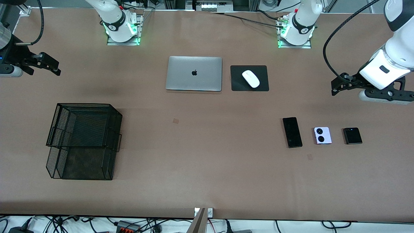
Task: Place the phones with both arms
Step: 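Move the left gripper toward the black slab phone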
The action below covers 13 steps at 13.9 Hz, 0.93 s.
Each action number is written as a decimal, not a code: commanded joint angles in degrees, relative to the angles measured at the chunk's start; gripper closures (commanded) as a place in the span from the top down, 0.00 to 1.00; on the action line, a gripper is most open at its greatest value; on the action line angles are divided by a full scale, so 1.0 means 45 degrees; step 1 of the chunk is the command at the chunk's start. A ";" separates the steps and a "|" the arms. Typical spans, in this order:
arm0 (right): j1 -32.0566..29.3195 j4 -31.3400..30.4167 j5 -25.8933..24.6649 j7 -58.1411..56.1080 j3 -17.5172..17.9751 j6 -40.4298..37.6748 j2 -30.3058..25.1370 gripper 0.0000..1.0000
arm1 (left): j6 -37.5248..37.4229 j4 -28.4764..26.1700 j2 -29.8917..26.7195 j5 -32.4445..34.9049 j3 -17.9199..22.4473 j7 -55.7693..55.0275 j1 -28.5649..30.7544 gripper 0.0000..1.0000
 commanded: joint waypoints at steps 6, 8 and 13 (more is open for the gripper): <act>-0.0231 -0.0272 0.0013 -0.0015 0.0159 0.0199 -0.0264 1.00 | -0.0493 0.0392 0.0098 -0.0114 -0.0058 -0.0054 0.0015 1.00; -0.0231 -0.0272 0.0013 -0.0015 0.0159 0.0199 -0.0264 1.00 | -0.0512 0.0392 0.0118 -0.0134 -0.0058 -0.0190 0.0015 1.00; -0.0231 -0.0272 -0.0007 -0.0015 0.0159 0.0199 -0.0244 1.00 | -0.1602 0.0392 0.1150 -0.0134 -0.0058 -0.0094 -0.0024 1.00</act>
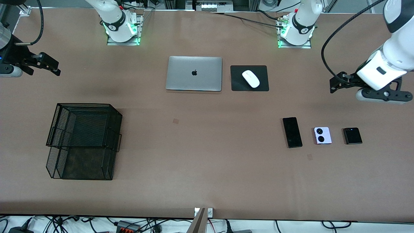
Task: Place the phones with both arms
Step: 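Move the left gripper toward the black slab phone, then lower the left gripper and grasp the black slab phone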
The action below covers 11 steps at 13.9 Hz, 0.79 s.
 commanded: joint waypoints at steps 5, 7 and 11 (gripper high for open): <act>-0.0200 -0.0249 -0.0007 -0.0015 0.0160 0.0196 -0.0225 1.00 | 0.1338 0.0078 0.3314 -0.0115 -0.0025 -0.0645 -0.0157 1.00; -0.0220 -0.0249 -0.0007 -0.0015 0.0160 0.0177 -0.0225 1.00 | 0.2866 0.0018 0.4350 -0.0018 -0.0025 -0.1796 -0.0255 1.00; -0.0200 -0.0249 -0.0026 -0.0015 0.0160 0.0196 -0.0167 1.00 | 0.6028 -0.0389 0.5973 0.1565 -0.0025 -0.2641 -0.0530 1.00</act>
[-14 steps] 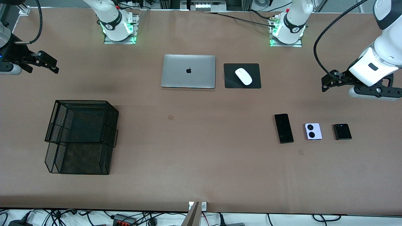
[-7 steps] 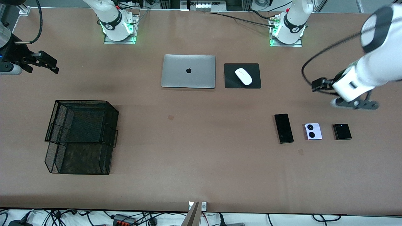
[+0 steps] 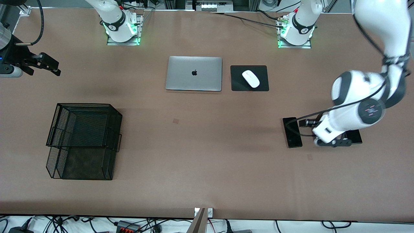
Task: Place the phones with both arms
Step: 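Lower the left gripper and grasp the black slab phone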
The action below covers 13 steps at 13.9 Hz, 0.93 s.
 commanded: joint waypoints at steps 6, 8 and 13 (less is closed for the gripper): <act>-0.0197 -0.0198 -0.0065 -0.0015 0.0162 0.0324 -0.0051 1.00 | 0.6600 -0.3068 0.1007 0.0502 0.0027 -0.0324 -0.0004 1.00; -0.0178 -0.0197 -0.0065 -0.0015 0.0162 0.0343 -0.0051 1.00 | 0.6855 -0.3226 0.1144 0.0502 0.0027 -0.0402 -0.0004 1.00; -0.0178 -0.0217 -0.0065 -0.0015 0.0181 0.0499 0.0085 1.00 | 0.6856 -0.3303 0.1281 0.0502 0.0085 -0.0461 0.0015 1.00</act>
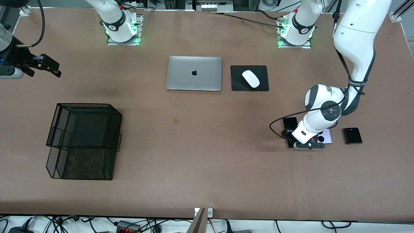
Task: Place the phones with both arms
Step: 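Lower the left gripper and grasp the black slab phone, then carry the black phone to mid-table with the left gripper and release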
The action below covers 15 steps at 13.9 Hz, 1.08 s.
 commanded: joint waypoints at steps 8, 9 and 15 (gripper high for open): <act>0.0347 -0.0140 -0.0123 -0.0035 0.0201 0.0970 0.0902 1.00 | 0.0192 -0.0423 0.0193 0.0245 -0.0061 -0.1246 0.0120 0.49; 0.0408 -0.0121 -0.0085 -0.0015 0.0182 0.0990 0.0980 1.00 | 0.0153 -0.0423 0.0173 0.0245 -0.0062 -0.1851 -0.0015 0.37; 0.0486 0.0621 0.0033 -0.0015 0.0201 0.0989 0.1606 1.00 | -0.3509 0.1816 -0.0433 0.0284 -0.2262 -0.2247 -0.0172 0.29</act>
